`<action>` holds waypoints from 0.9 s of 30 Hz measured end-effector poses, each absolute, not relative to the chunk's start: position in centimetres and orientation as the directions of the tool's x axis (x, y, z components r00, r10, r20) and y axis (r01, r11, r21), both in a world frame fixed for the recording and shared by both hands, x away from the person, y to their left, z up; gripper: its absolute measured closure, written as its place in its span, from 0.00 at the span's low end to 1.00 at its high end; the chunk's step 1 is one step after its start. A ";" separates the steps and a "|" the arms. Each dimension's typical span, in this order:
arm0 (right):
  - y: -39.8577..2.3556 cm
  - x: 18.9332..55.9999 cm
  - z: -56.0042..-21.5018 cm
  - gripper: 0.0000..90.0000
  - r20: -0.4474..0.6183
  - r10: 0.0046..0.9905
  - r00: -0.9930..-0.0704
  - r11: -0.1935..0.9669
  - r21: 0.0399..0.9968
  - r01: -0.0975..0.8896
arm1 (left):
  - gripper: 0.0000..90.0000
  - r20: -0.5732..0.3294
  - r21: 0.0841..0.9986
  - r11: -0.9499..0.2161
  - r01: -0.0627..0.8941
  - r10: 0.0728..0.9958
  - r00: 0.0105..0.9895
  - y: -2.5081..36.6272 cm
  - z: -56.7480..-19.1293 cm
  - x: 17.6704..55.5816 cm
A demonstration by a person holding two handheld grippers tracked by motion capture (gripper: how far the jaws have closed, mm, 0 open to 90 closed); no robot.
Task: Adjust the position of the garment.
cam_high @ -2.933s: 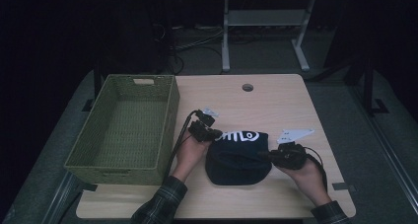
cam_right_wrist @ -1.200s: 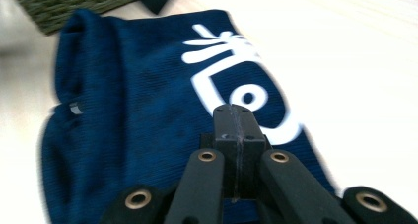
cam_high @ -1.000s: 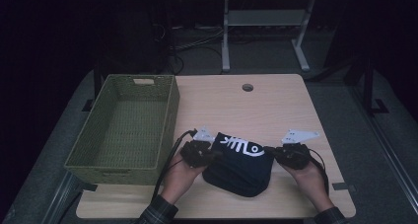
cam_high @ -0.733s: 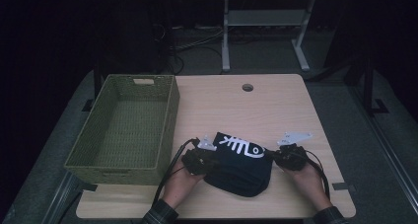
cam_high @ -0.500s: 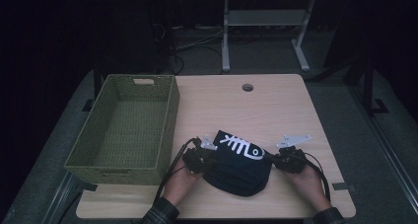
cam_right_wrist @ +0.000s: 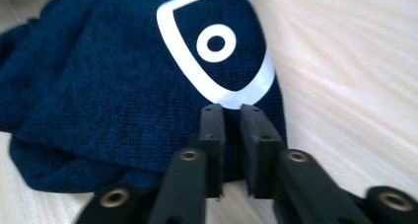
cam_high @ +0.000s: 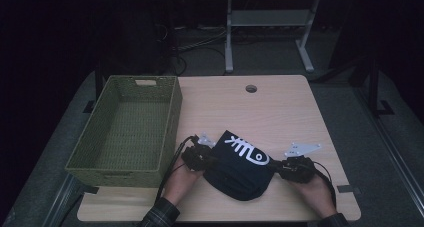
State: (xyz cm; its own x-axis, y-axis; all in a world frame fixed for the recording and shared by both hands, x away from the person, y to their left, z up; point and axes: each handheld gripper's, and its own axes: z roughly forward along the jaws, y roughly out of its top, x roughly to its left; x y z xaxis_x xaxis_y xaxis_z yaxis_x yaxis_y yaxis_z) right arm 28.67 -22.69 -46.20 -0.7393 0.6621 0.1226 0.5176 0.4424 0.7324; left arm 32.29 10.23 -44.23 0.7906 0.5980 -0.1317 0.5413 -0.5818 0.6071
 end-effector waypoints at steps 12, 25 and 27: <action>-26.0 26.9 -46.4 0.33 0.100 0.744 -0.660 0.380 0.750 0.542 | 0.52 -0.141 0.646 -0.524 0.555 0.633 0.761 10.6 -43.1 32.6; -26.7 26.4 -48.2 0.02 0.029 0.803 -0.596 0.408 0.702 0.584 | 0.21 -0.158 0.655 -0.508 0.559 0.631 0.759 10.2 -43.4 34.2; -26.7 26.5 -48.3 0.02 0.029 0.803 -0.595 0.406 0.704 0.583 | 0.21 -0.155 0.661 -0.505 0.555 0.632 0.760 10.3 -43.5 34.5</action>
State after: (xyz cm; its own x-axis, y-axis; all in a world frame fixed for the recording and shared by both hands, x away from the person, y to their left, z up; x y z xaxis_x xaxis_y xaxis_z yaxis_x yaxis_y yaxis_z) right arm 26.48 -26.69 -48.28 -0.5946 0.8035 0.0289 0.5831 0.4062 0.7035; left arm 34.50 10.27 -43.45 0.7597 0.6316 -0.1545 0.5545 -0.5053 0.6612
